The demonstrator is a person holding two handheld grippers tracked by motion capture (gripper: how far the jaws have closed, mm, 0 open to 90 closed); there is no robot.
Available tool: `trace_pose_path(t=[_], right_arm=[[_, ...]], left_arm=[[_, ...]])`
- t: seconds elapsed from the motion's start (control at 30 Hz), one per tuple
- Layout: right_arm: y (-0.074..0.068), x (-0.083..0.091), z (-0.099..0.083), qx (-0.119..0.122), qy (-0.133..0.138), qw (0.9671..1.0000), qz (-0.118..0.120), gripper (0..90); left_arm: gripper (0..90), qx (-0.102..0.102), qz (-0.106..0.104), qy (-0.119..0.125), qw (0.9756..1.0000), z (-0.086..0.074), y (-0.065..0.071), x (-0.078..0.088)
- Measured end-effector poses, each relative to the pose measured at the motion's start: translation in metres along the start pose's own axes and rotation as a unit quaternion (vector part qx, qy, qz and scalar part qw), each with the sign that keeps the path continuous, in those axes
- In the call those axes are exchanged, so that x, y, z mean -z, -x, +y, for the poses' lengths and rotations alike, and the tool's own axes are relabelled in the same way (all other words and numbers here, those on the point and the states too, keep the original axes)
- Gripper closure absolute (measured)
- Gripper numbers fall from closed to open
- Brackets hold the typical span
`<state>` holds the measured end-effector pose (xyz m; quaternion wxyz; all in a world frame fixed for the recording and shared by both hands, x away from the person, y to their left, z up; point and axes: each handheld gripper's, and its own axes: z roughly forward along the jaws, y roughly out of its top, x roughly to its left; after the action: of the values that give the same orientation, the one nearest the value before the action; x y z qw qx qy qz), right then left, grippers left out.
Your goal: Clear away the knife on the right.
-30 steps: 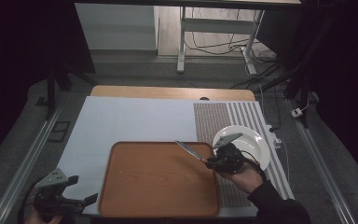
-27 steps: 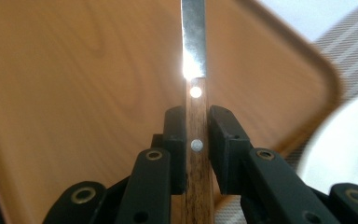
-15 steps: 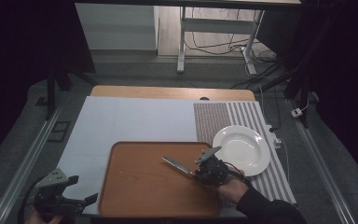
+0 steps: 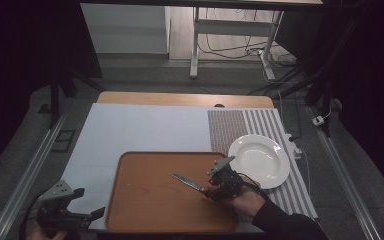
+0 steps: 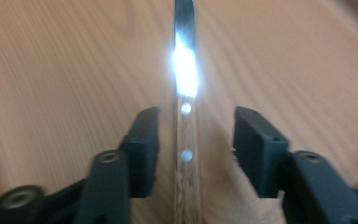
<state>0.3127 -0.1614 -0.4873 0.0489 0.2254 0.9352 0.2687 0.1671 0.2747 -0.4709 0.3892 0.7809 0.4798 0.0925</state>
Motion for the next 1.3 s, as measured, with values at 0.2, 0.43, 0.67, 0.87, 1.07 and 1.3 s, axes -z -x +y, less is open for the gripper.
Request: trace_pose_path(t=[0.2, 0.43, 0.67, 0.87, 1.07, 1.3], right_arm=[[-0.001, 0.004, 0.02, 0.038, 0.017, 0.999, 0.014, 72.1], [-0.006, -0.025, 0.036, 0.075, -0.024, 0.9956, 0.051, 90.0], [-0.011, -0.04, 0.039, 0.095, -0.052, 0.9926, 0.055, 89.9], [-0.002, -0.037, 0.032, 0.078, -0.056, 0.9942, 0.048, 89.9], [0.011, -0.026, 0.018, 0.054, -0.059, 0.9963, 0.032, 89.9], [0.026, -0.012, 0.001, 0.023, -0.066, 0.9974, 0.018, 89.9]], left_arm=[[0.9, -0.001, 0.001, -0.003, 1.0, 0.0, 0.0, -0.001], [0.9, 0.002, -0.001, -0.001, 1.0, 0.0, 0.0, 0.0], [0.9, 0.001, -0.001, -0.001, 1.0, 0.0, 0.0, 0.0], [0.9, 0.0, 0.0, -0.002, 1.0, 0.0, 0.0, 0.0], [1.0, -0.001, 0.0, -0.002, 1.0, 0.0, 0.0, 0.0], [1.0, -0.002, 0.0, -0.002, 1.0, 0.001, 0.0, -0.001]])
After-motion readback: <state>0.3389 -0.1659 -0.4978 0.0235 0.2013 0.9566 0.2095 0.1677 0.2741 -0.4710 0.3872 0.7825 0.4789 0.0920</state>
